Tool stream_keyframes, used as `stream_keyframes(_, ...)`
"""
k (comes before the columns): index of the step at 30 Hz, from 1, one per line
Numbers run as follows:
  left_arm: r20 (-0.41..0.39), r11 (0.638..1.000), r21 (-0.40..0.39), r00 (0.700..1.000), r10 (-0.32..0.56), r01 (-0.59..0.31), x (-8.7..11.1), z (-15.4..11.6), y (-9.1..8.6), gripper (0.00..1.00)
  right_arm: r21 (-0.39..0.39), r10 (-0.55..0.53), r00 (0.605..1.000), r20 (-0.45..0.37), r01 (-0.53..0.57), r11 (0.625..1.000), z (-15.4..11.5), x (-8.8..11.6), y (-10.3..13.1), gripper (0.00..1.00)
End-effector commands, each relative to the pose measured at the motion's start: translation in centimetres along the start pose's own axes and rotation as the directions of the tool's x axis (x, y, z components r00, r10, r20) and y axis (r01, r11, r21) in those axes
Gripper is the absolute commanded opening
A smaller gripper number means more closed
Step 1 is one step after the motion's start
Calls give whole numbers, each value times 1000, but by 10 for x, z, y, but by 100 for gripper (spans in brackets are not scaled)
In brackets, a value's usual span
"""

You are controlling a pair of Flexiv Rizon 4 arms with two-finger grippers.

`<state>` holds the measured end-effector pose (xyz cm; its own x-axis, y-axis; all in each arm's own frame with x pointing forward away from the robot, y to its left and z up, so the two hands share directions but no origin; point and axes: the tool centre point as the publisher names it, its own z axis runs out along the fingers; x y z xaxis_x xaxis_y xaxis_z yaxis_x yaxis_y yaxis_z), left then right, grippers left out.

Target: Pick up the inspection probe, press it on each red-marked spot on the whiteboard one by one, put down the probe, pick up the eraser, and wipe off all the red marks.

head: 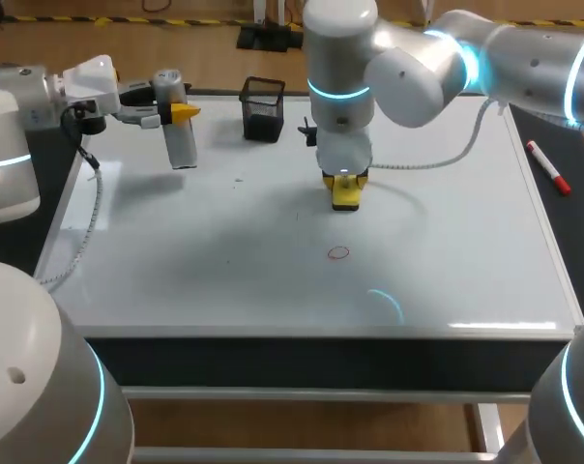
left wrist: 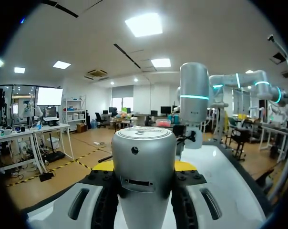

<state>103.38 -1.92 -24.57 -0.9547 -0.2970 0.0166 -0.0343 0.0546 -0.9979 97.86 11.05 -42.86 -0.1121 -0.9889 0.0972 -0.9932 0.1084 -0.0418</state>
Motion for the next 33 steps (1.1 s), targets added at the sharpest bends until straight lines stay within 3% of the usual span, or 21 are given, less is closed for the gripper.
stream_keyframes(1, 0, 1000, 0, 1000, 1, -1, 1, -1, -1, 0, 0, 20, 1000, 4, -20, 1000, 7, 26, 0, 0)
stream_keyframes(12, 0, 1000, 0, 1000, 1, -1, 1, -1, -1, 0, -4, 100, 995, -13, -100, 995, 5, 69, -5, 0)
stream_keyframes(15, 0, 1000, 0, 1000, 1, -1, 1, -1, -1, 0, -13, 101, 995, -19, -101, 995, -4, 77, -6, 0)
stream_keyframes(24, 0, 1000, 0, 1000, 1, -1, 1, -1, -1, 0, 2, 159, 985, 70, -160, 987, -47, 119, -25, 0)
stream_keyframes(28, 0, 1000, 0, 1000, 1, -1, 1, -1, -1, 0, 6, 200, 974, 106, -201, 979, -56, 136, -34, 0)
stream_keyframes(33, 0, 1000, 0, 1000, 1, -1, 1, -1, -1, 0, 16, 222, 972, 83, -224, 975, -56, 152, -41, 0)
